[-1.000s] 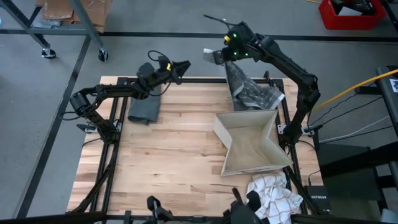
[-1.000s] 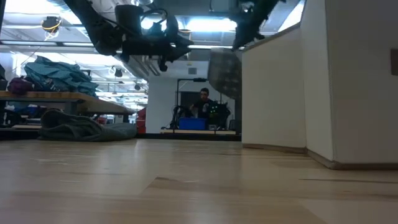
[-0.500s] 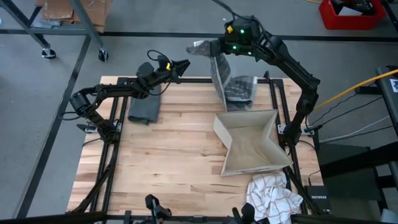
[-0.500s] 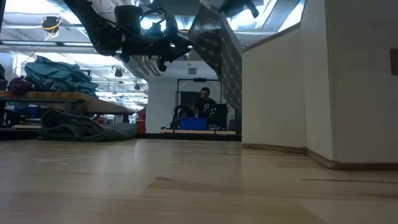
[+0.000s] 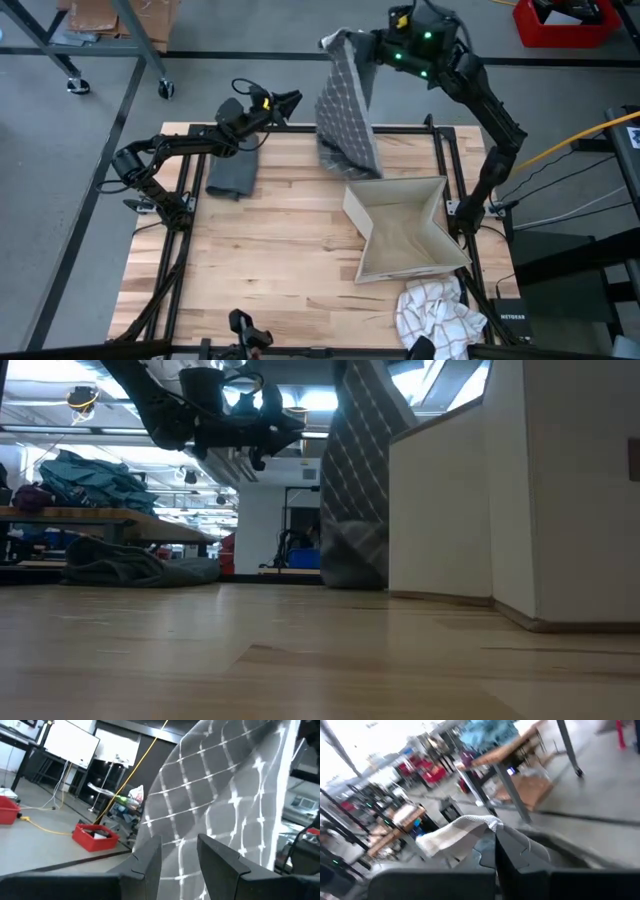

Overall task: Fold towel
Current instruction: Fold the gray patterned towel

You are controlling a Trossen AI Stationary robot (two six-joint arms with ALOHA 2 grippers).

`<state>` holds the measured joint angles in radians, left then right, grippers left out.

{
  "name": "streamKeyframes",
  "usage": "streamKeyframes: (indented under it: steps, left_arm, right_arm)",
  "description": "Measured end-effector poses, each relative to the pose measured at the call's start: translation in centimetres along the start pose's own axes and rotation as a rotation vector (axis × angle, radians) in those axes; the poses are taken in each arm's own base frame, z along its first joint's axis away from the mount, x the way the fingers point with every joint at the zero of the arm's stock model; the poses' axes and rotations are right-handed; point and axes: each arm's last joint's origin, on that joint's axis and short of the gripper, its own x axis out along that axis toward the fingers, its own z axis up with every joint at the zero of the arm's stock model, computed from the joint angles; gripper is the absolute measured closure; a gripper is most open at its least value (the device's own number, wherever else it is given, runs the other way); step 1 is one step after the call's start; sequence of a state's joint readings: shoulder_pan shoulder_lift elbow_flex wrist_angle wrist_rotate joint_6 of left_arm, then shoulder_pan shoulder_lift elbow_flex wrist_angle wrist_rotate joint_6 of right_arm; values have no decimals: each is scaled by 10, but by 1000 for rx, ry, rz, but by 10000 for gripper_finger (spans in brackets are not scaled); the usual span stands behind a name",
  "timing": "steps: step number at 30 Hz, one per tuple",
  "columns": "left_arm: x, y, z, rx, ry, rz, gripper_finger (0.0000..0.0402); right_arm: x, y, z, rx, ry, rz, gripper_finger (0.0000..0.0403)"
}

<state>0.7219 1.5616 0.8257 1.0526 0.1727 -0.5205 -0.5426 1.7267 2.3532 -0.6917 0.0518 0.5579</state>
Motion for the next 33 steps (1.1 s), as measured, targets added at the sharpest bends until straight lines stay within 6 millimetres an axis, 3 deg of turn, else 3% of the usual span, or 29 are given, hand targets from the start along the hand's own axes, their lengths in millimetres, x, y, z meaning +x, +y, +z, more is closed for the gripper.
streamKeyframes:
  steps: [6,13,22,28,33]
  left_arm:
    - [-1,2,2,34,-11,6,285]
    - [-2,8,10,53,-58,9,285]
    - [-7,26,21,-13,-67,19,285]
    - [-9,30,15,-96,101,-99,285]
    - [-10,26,7,-28,244,-244,285]
  right_arm:
    - [-21,9,14,17,-55,103,402]
    - [-28,10,9,46,61,154,402]
    - [-32,6,-13,71,370,216,402]
    - [-38,16,-40,77,589,214,402]
    - [-48,31,-62,52,728,205,402]
